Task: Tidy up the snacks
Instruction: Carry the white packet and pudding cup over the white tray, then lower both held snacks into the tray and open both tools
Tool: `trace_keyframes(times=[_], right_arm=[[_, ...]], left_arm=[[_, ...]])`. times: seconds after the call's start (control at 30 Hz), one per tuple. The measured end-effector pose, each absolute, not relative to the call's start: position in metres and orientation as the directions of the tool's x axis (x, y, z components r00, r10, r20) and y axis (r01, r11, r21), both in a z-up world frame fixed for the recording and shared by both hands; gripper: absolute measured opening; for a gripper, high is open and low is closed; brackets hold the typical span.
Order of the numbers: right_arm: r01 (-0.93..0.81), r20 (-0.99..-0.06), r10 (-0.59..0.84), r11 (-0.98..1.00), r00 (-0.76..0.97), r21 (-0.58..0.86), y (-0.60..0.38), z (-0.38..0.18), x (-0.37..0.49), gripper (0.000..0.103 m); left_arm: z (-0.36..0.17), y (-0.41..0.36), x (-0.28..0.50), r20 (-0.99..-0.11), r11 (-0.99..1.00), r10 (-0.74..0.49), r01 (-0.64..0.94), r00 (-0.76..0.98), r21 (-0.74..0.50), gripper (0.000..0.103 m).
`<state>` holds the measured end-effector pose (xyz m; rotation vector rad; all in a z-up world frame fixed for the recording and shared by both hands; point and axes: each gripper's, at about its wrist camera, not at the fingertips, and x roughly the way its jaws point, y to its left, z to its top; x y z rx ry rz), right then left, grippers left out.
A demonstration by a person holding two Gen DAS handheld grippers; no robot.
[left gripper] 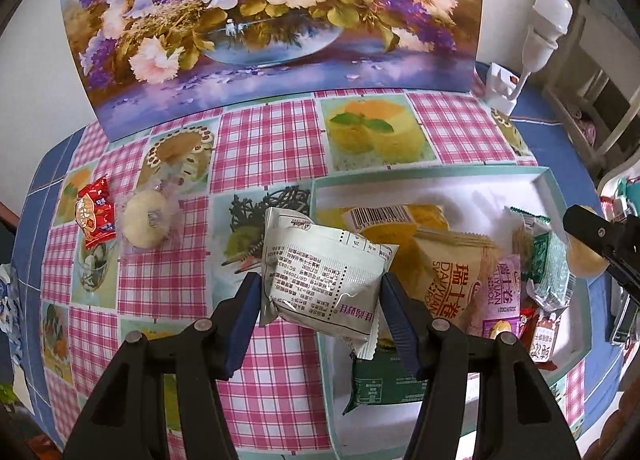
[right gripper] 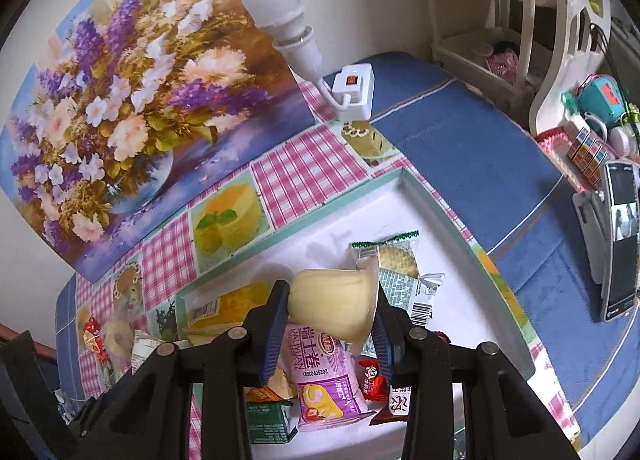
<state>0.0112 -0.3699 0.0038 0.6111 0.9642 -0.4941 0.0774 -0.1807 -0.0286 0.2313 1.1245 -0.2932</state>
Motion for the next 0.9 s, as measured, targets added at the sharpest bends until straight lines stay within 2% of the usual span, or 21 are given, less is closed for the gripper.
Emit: trace_keyframes(times=[0.9], right_arm=[[0.62, -0.898, -0.075, 0.747, 0.434, 0.237, -0.369, -0.026, 0.025, 0.042]], left_arm=[[-0.052, -0.203, 0.078, -0.928, 0.919, -0.169, 0.394, 0.332, -0.027, 0.063]])
